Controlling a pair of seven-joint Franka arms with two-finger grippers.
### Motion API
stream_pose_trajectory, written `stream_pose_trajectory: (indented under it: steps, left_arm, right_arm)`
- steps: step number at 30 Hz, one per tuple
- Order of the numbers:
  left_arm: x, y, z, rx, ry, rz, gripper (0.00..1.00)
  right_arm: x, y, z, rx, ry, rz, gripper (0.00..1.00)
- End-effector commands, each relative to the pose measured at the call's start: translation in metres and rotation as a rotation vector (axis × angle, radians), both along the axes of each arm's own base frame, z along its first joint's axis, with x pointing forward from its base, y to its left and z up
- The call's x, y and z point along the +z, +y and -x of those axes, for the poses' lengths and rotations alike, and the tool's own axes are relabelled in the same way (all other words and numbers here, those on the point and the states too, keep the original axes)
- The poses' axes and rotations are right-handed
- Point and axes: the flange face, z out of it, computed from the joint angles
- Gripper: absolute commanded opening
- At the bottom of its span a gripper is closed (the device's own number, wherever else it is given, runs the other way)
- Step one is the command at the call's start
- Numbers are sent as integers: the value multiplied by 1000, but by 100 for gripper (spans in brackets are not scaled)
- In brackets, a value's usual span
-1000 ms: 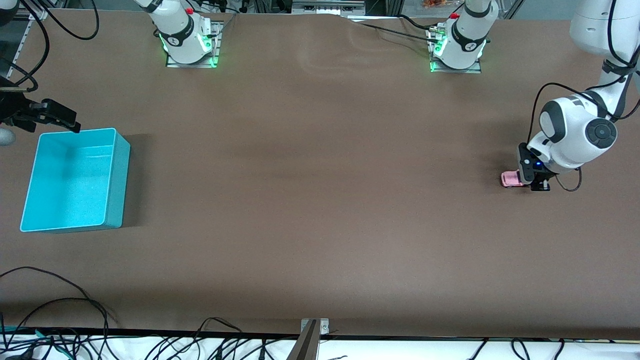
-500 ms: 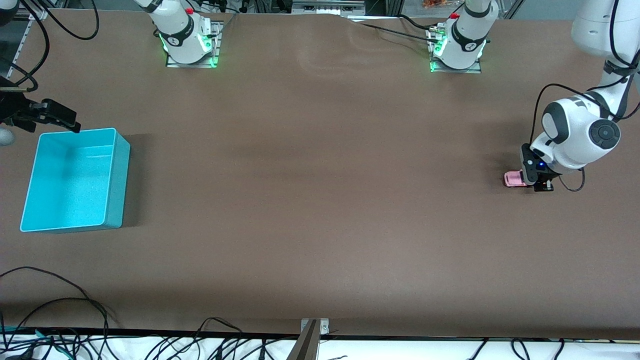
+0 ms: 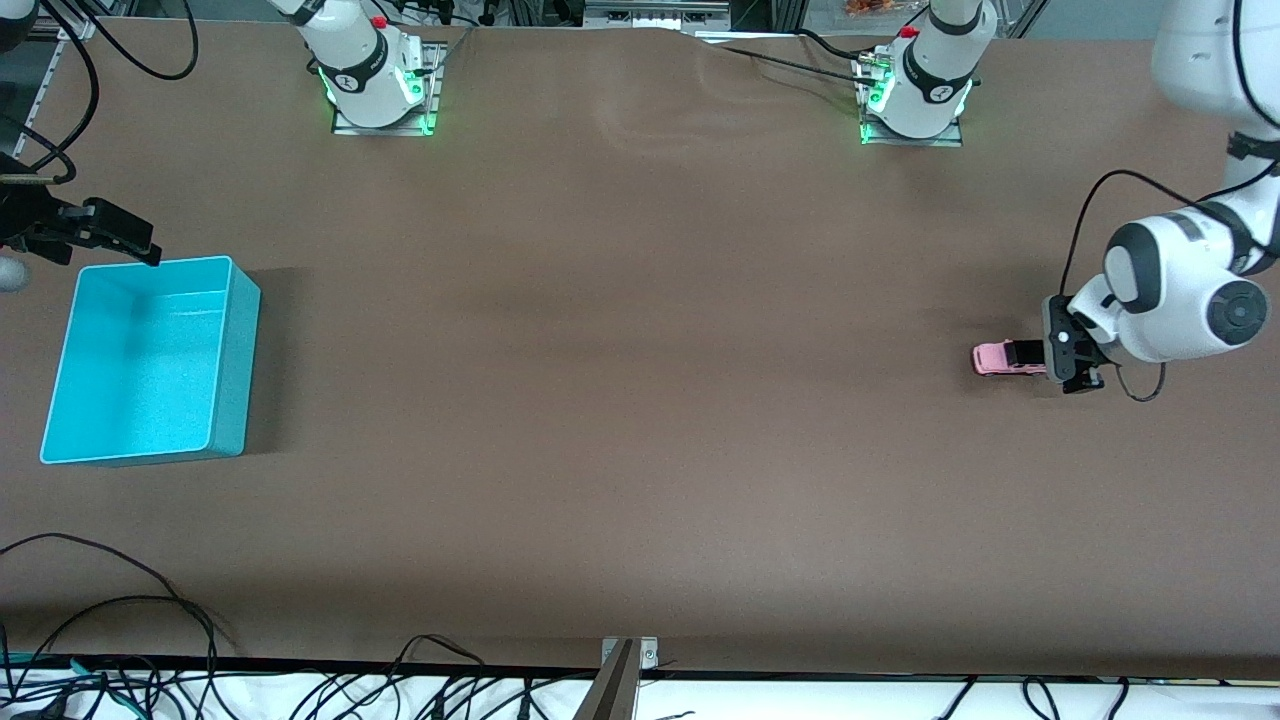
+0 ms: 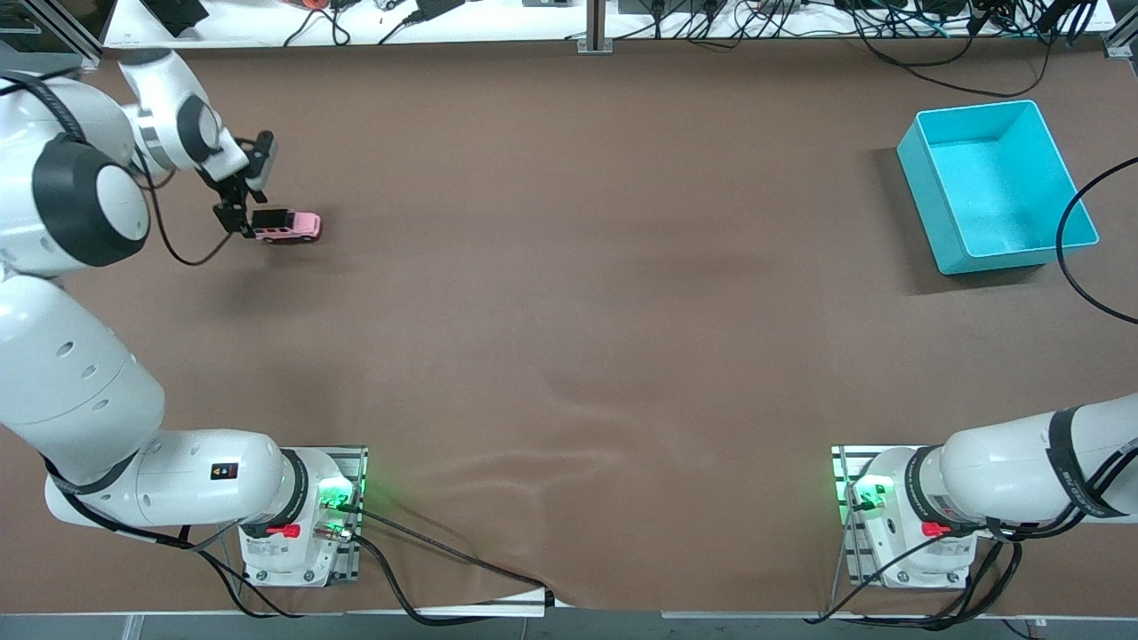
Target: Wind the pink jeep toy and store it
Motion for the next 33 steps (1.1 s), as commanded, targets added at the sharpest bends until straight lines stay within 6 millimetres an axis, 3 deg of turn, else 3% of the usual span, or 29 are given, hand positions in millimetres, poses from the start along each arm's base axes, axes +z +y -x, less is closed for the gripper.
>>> stream_pose_trajectory:
  steps: [1,4,12,16,18,25,33]
  left_arm:
    - [81,-3,8,5,32,-14,100]
    - [116,-1,6,25,25,-52,100]
    - [174,-1,-21,73,-121,-18,100]
    - [185,4,-36,70,-258,-44,100]
    - [182,5,-41,66,-314,-59,100]
    - [201,6,-45,59,-358,-73,100]
    - [215,-7,-47,52,-376,-65,100]
  right_arm:
    - [2,-1,2,11,-3,-12,100]
    - [2,-1,2,11,-3,-12,100]
    - [2,-1,2,11,-5,-12,100]
    - [2,-1,2,11,-6,-12,100]
    - [2,-1,2,11,-3,-12,100]
    - [2,-1,2,10,-3,-12,100]
    - [2,-1,2,8,-5,-14,100]
